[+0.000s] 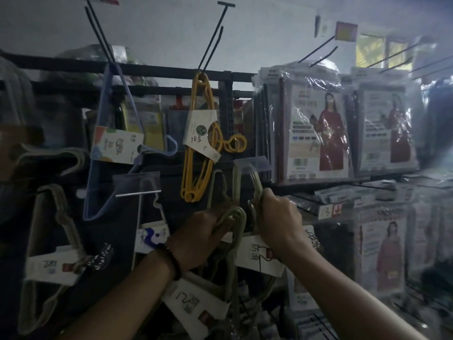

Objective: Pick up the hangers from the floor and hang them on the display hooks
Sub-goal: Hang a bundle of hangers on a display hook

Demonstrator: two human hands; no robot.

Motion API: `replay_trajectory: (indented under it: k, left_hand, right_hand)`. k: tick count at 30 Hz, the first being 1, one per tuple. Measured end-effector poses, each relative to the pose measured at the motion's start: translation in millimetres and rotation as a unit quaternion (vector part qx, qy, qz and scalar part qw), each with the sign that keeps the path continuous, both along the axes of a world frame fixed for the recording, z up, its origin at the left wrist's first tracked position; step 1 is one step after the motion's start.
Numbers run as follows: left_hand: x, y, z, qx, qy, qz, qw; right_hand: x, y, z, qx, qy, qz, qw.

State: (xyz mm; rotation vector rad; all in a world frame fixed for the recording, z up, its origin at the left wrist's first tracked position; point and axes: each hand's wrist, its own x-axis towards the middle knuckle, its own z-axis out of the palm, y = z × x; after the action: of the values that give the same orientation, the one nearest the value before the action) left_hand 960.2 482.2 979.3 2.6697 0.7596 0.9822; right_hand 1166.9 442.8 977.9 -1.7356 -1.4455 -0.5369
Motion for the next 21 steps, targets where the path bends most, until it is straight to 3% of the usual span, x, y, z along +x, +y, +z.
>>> replay_trajectory:
  k: [9,16,21]
  left_hand:
    - [4,8,0,-0.044,-0.082,0.042,0.995]
    - [-25,0,-7,-0.075,-0.165,0.137,0.974]
    - [-24,4,-11,-0.073,-0.186,0.173,0.964]
  right_hand:
    - [6,66,8,-0.129,0.035,0.079,0.988]
    - [-6,130,11,-0.145,-0.086,0.062,0.984]
    - [-6,146,5,-0.159,-0.078,0.067,0.982]
